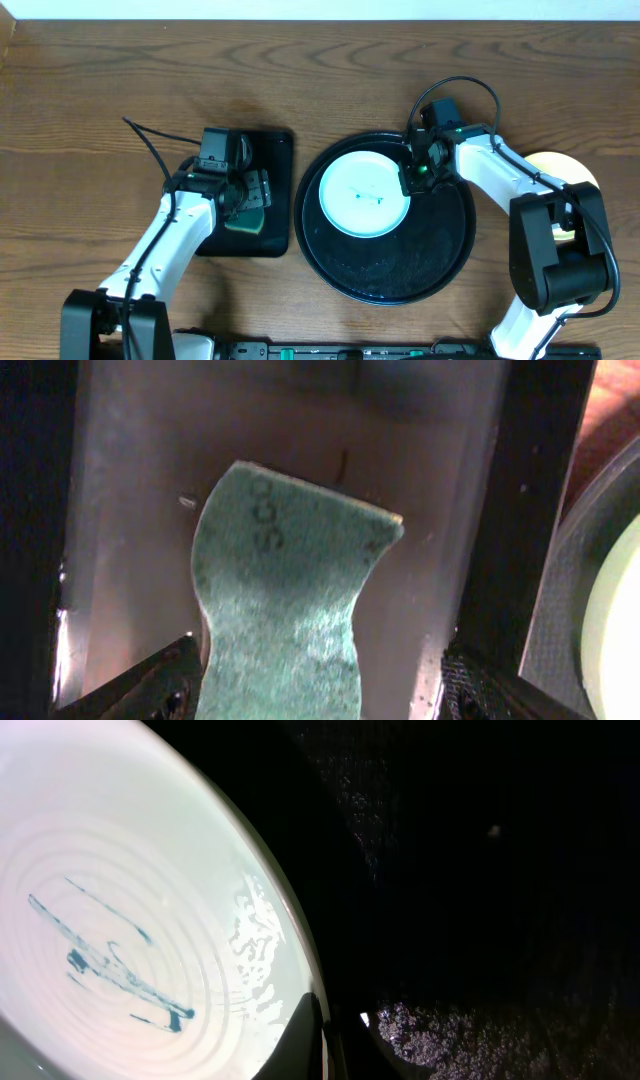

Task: Clean dirty plates on tray and stack at the side
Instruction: 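Hold the mint plate on the tray with the right gripper while left lifts sponge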

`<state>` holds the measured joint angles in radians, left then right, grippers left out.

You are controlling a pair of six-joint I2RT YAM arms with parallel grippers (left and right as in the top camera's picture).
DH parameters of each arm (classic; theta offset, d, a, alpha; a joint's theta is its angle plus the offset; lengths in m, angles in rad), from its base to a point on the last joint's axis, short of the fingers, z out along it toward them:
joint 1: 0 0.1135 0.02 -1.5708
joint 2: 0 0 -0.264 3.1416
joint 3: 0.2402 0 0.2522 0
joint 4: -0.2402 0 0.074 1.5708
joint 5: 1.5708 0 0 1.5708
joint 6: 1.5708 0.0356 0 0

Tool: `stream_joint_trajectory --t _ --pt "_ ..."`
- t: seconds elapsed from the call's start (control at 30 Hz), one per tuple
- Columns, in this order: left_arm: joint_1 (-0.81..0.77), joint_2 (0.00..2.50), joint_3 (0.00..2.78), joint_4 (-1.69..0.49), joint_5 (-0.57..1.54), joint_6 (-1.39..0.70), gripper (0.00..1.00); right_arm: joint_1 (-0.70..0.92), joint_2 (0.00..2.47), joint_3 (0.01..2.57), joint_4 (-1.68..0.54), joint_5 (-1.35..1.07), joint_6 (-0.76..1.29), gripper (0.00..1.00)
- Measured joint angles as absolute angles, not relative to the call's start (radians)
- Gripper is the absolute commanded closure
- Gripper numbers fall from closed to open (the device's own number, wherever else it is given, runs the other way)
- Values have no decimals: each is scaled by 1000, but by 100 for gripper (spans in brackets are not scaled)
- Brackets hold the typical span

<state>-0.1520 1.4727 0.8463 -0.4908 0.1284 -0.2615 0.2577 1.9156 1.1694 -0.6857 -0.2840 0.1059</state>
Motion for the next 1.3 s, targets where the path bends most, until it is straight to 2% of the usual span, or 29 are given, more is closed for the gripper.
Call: stream_joint_trajectory --t 0.1,0.13,0.23,0.3,0.47,0.6,0.97,1.0,1.17,1.23,1.3 --pt "-152 1504 846 -479 128 -263 34 258 1915 1169 -686 -284 106 96" --pt "-152 1522 846 -475 128 -264 43 258 1915 1169 -686 -284 106 96" --pt "-152 1565 846 -474 128 -262 46 258 1915 1168 -686 -284 106 96" --pt "-152 1584 847 -471 125 -262 52 258 1916 1168 -686 -284 106 96" --pt "-151 1604 849 -471 120 -262 53 258 1915 1168 -686 -284 106 96" --pt "-151 1605 849 -471 120 -264 44 258 1916 1168 -686 -284 106 96" --pt "-151 1608 849 -471 121 -262 44 258 1915 1168 -687 -284 106 96" --pt "-151 1608 849 -471 120 -262 46 258 1916 1168 -687 -284 106 96" --pt "-149 1608 847 -472 113 -259 75 258 1915 1168 -687 -284 106 96" --pt "-146 1608 847 -474 105 -264 91 258 1915 1168 -688 -284 106 96" --pt "-146 1608 847 -474 105 -262 92 258 1915 1168 -689 -284 106 96"
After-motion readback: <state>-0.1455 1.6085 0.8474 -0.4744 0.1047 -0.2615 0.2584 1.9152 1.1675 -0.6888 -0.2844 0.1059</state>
